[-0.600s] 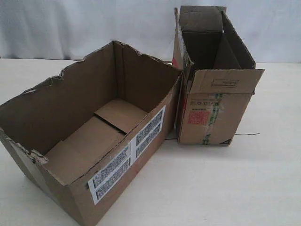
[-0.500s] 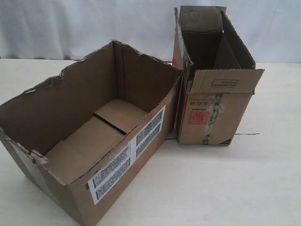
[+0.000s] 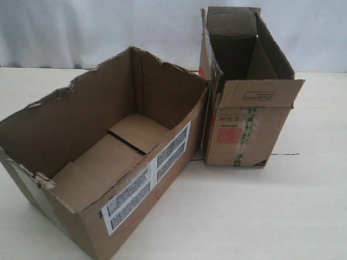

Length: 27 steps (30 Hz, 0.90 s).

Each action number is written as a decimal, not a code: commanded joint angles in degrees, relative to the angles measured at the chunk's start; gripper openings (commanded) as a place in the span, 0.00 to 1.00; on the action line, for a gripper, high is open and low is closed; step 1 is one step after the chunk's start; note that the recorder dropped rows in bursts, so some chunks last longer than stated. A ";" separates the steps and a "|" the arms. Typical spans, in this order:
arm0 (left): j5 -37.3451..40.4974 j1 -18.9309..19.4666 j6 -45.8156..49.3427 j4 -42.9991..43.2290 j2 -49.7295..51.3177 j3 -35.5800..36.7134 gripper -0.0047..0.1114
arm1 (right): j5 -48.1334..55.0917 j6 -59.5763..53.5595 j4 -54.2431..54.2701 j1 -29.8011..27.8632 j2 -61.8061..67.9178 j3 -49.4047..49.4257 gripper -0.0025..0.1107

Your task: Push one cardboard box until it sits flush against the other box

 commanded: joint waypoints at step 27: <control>1.33 -11.89 -0.61 -7.52 9.95 0.19 0.04 | -0.07 -0.17 0.14 -0.36 -0.18 0.20 0.07</control>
